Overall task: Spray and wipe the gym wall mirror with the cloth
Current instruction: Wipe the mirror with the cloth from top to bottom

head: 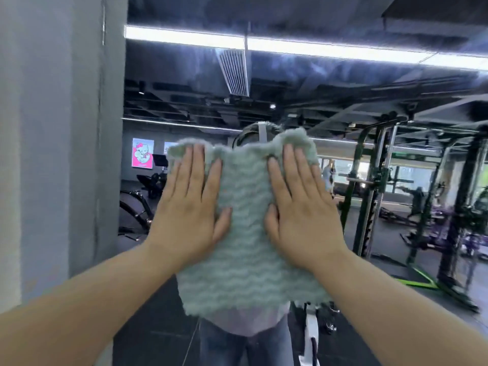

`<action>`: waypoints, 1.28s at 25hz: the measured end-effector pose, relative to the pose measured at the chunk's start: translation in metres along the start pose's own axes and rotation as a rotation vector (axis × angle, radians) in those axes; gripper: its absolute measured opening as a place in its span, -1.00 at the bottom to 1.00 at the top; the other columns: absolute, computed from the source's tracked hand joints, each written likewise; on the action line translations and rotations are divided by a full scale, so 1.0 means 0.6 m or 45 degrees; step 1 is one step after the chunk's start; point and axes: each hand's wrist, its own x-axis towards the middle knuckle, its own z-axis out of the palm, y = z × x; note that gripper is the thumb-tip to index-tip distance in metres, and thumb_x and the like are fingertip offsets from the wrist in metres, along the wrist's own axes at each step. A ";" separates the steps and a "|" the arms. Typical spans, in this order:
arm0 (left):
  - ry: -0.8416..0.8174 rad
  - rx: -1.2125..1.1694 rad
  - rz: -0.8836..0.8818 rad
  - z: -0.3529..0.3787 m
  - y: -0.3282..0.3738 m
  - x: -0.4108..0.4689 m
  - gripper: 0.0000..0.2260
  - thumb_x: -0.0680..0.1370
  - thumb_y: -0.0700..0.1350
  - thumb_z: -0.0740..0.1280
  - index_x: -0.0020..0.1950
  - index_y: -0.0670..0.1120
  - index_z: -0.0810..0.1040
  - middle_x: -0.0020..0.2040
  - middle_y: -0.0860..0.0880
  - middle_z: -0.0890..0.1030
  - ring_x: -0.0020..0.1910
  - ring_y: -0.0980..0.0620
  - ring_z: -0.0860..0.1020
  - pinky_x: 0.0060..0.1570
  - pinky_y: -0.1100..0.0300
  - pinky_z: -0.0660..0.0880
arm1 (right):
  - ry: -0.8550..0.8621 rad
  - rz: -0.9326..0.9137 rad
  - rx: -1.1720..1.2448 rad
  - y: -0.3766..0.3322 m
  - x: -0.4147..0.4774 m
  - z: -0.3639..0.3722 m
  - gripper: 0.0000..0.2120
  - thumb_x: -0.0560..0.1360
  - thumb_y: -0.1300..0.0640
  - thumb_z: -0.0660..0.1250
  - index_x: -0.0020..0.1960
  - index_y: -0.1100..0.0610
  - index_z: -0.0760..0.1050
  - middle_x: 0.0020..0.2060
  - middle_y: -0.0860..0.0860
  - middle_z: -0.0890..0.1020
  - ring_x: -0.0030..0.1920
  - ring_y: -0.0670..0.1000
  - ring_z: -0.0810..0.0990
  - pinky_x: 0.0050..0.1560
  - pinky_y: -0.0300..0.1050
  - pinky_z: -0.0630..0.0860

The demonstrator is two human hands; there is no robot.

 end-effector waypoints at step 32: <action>0.084 -0.171 -0.421 -0.050 -0.180 0.175 -0.30 0.56 0.18 -0.04 0.58 -0.16 -0.12 0.57 -0.26 -0.15 0.56 -0.17 -0.17 0.47 0.02 -0.24 | 0.195 0.219 0.044 -0.126 0.243 0.000 -0.33 0.49 -0.03 0.00 0.56 0.17 0.10 0.55 0.17 0.10 0.56 0.11 0.03 0.54 0.05 -0.11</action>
